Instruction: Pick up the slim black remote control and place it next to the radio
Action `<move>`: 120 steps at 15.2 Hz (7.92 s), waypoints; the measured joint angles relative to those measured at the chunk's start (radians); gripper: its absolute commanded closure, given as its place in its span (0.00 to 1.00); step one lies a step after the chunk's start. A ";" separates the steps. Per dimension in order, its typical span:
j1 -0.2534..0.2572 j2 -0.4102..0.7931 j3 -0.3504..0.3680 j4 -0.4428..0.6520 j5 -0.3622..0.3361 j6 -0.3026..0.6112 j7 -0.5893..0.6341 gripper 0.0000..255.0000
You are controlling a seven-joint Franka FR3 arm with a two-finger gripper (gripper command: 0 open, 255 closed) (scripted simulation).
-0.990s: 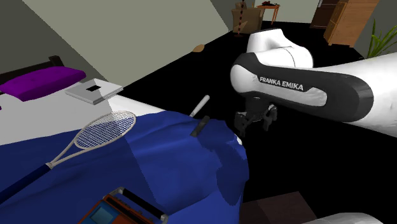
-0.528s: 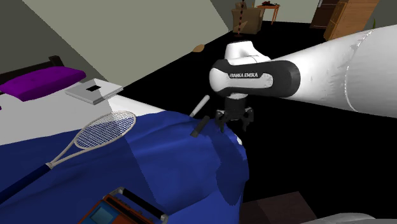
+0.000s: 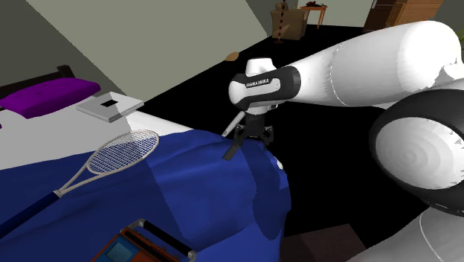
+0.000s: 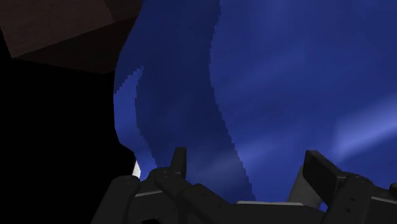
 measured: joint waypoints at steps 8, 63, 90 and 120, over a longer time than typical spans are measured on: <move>0.018 0.320 -0.004 0.285 0.018 0.034 0.204 0.00; 0.038 0.471 -0.015 0.650 0.040 -0.169 0.357 1.00; 0.225 -0.047 0.166 0.013 0.194 0.031 0.656 1.00; 0.529 0.002 0.624 0.034 0.170 0.229 1.402 1.00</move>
